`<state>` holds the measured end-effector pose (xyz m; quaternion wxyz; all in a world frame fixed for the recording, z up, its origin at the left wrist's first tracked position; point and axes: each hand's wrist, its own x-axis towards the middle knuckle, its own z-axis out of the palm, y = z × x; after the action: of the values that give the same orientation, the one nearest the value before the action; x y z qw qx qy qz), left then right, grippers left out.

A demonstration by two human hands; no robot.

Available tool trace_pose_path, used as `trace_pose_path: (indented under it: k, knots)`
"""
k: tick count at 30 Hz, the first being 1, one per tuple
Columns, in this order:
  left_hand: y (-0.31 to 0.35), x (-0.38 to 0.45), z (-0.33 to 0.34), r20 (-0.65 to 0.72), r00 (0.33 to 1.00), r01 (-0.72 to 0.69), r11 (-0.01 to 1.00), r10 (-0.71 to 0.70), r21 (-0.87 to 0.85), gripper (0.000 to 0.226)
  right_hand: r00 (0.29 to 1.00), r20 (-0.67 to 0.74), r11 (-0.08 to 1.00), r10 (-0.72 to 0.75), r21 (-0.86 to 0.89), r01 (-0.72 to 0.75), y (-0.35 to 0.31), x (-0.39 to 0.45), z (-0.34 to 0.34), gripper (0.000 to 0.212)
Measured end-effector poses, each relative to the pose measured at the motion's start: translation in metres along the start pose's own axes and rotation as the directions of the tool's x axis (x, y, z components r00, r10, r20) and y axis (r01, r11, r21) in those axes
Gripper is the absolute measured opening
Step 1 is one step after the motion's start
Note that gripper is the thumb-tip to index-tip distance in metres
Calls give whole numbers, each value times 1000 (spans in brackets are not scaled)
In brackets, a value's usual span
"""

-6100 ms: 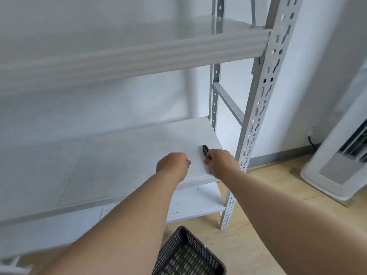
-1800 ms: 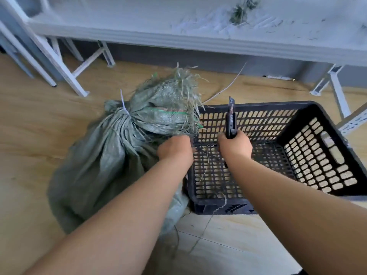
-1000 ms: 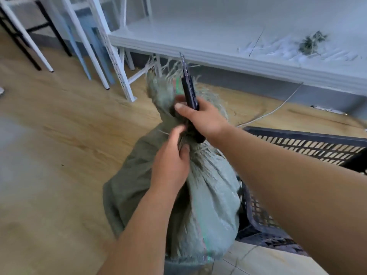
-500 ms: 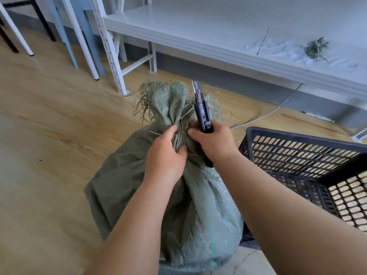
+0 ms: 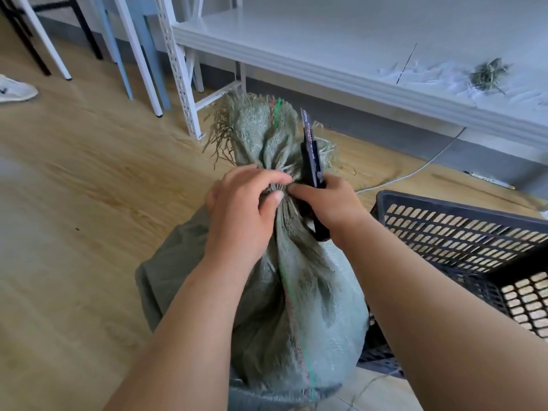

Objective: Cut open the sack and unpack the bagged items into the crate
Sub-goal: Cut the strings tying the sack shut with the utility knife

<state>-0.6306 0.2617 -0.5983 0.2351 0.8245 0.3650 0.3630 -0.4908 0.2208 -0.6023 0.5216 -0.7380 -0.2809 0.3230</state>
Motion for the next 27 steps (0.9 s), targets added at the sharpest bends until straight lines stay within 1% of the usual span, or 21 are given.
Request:
trace_pose_path:
  k: [1,3,5,6,7,9,10,12,13,14,16,18,19,20,24,27]
  knots:
    - [-3,-1,2,79,996,41,999,-39,-23,27,1000,14,1000,-18,12,18,0,-1,-2,20]
    - [-7,-4,5,237,964,137,988,-116,-74,37,999,24,997,-26,69,24,0,-1,-7,15]
    - [-5,-7,8,359,922,175,983,-142,-61,58,1000,27,985,-11,170,6,1,-2,-12,13]
    - [-3,-8,10,382,911,179,983,-152,-35,68,999,40,976,-10,216,1,2,-2,-13,14]
    - [-1,-9,13,374,912,184,983,-167,-9,74,998,56,969,-15,246,0,3,-2,-15,14]
    - [1,-10,18,301,924,237,971,-237,38,74,998,61,965,-23,262,6,6,-4,-17,14]
    - [2,-10,19,265,923,277,960,-280,48,70,999,19,978,-27,208,22,9,-6,-17,14]
    - [3,-10,20,215,915,337,940,-341,56,60,987,-136,996,-85,21,89,13,-10,-17,12]
    - [4,-9,20,200,913,352,935,-355,51,56,975,-178,991,-135,-17,134,12,-12,-17,11]
    - [4,-9,20,186,914,359,932,-360,41,52,969,-172,984,-175,-5,177,10,-16,-17,10]
    - [6,-9,21,161,917,366,930,-366,32,48,975,-52,977,-214,7,215,3,-20,-17,5]
    - [8,-9,22,136,920,364,930,-367,46,45,978,75,971,-196,-121,204,-2,-23,-19,8]
    - [9,-9,22,119,925,357,932,-361,55,44,979,112,966,-173,-176,191,-4,-24,-21,9]
    - [9,-10,22,100,929,351,934,-356,62,44,980,136,964,-147,-203,173,-7,-24,-23,9]
    - [11,-12,22,55,938,339,938,-343,73,44,973,220,970,-72,-212,120,-15,-25,-32,13]
    - [10,-13,21,53,935,346,936,-350,69,45,961,274,979,-34,-183,86,-13,-27,-37,16]
